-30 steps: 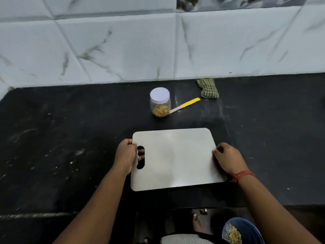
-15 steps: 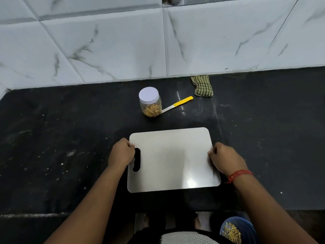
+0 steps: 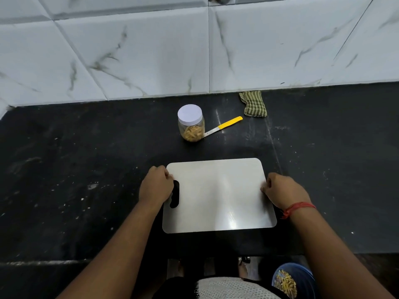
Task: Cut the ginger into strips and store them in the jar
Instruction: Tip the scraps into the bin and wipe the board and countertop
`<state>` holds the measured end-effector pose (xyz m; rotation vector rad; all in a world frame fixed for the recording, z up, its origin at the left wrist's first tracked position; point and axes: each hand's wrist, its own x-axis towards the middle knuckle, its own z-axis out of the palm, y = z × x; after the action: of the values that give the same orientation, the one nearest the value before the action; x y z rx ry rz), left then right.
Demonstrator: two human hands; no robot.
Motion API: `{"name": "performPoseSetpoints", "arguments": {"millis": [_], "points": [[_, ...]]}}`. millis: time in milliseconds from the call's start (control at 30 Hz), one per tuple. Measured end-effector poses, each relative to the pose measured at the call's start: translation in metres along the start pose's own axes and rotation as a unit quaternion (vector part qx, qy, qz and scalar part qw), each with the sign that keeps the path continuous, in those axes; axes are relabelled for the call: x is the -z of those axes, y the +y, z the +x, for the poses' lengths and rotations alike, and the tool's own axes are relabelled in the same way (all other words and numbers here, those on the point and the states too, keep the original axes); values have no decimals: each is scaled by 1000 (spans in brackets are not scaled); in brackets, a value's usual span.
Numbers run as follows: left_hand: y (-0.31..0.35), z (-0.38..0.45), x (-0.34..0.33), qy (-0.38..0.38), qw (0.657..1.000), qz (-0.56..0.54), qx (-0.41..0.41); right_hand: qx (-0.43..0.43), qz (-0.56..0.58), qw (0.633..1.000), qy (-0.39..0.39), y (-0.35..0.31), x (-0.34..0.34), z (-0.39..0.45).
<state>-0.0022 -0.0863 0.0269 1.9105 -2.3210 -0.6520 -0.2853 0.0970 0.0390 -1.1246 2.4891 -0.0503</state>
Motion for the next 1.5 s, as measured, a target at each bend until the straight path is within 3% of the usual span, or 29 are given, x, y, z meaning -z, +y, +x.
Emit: {"name": "performPoseSetpoints", "arguments": {"millis": [200, 367, 600, 833, 967, 1167, 1367, 1500], "points": [[-3, 1, 3, 0, 1000, -10, 2, -19, -8, 1000, -5, -3, -1, 4], [8, 12, 4, 83, 988, -121, -44, 20, 54, 996, 62, -35, -2, 15], [55, 59, 23, 12, 934, -357, -14, 131, 232, 964, 19, -131, 24, 76], [73, 95, 33, -82, 913, -397, -31, 135, 357, 923, -49, -186, 34, 120], [69, 107, 25, -120, 897, -424, -39, 142, 422, 893, -61, -187, 30, 114], [81, 52, 23, -28, 891, -444, -89, 167, 491, 855, -16, -164, 26, 83], [70, 2, 1, -60, 879, -462, -99, 179, 427, 886, 26, -112, 2, 36], [60, -18, -12, -99, 878, -457, -104, 171, 430, 886, 29, -93, -3, 13]]}}
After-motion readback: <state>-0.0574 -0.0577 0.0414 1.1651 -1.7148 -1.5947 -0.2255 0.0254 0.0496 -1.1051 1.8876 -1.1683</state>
